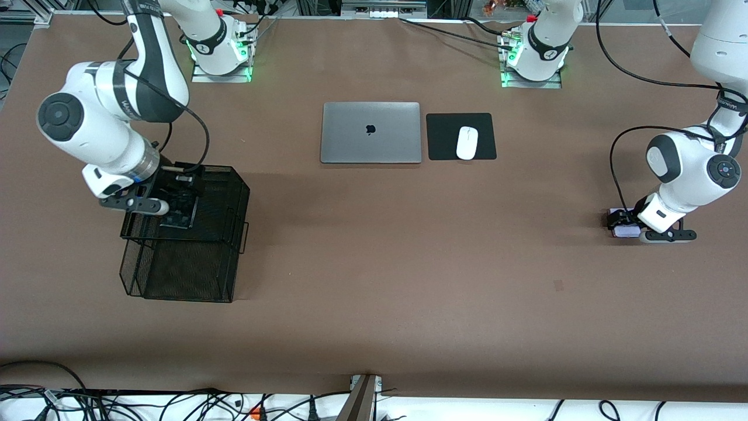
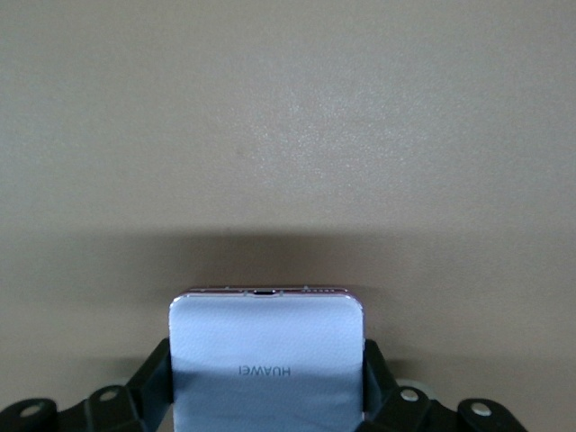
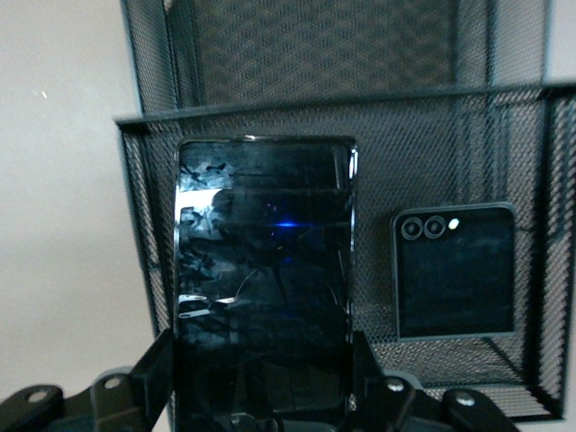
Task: Place phones with both arms
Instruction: 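Carry the tall black phone with the right gripper into the mesh basket, then release the tall phone in the basket while the left gripper carries the white phone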
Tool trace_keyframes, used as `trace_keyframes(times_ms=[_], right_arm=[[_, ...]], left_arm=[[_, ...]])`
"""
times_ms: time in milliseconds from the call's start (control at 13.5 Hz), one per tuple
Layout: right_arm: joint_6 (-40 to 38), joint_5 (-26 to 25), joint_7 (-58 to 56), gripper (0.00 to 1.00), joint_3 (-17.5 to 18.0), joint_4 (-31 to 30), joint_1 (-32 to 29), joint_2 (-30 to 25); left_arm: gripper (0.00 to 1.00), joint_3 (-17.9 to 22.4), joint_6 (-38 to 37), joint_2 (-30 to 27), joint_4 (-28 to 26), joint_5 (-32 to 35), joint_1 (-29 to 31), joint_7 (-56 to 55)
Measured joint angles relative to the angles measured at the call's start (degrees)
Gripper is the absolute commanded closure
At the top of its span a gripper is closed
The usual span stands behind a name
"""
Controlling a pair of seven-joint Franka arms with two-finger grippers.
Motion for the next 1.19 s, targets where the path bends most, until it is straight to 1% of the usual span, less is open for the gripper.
trace_keyframes(times_ms=[149,223,446,594,669,966,1189], right_arm=[[2.6,0.0,0.0,1.0,0.3,-3.9,0.3,-1.1],[3.3,0.0,0.0,1.0,0.4,-5.1,0.4,-1.3],[4.5,0.0,0.0,1.0,0.5,-6.3,0.5,-1.3],[6.7,0.0,0.0,1.0,0.5,-7.1,0.5,-1.3],[7.7,-0.1,0.0,1.0,0.6,-7.5,0.5,-1.1],[9.6,-0.1,0.0,1.0,0.6,-8.1,0.5,0.1],[10.0,-0.1,0.1,1.0,0.6,-8.0,0.5,0.8]], left_arm=[[1.0,-0.2,-2.0,0.1,0.7,0.0,0.0,-0.4],[1.0,-0.7,-4.4,0.1,1.6,0.0,0.0,-0.6],[1.0,-3.0,-12.3,0.1,6.1,0.0,0.0,-2.4],[1.0,-5.7,-15.6,0.1,8.9,-0.1,-0.5,-6.9],[1.0,-6.6,-16.5,0.1,9.9,-0.1,-1.7,-9.3],[1.0,-7.3,-18.4,0.5,12.0,-0.1,-10.9,-21.0],[1.0,-7.7,-21.6,0.5,13.5,-0.1,-20.5,-34.4]])
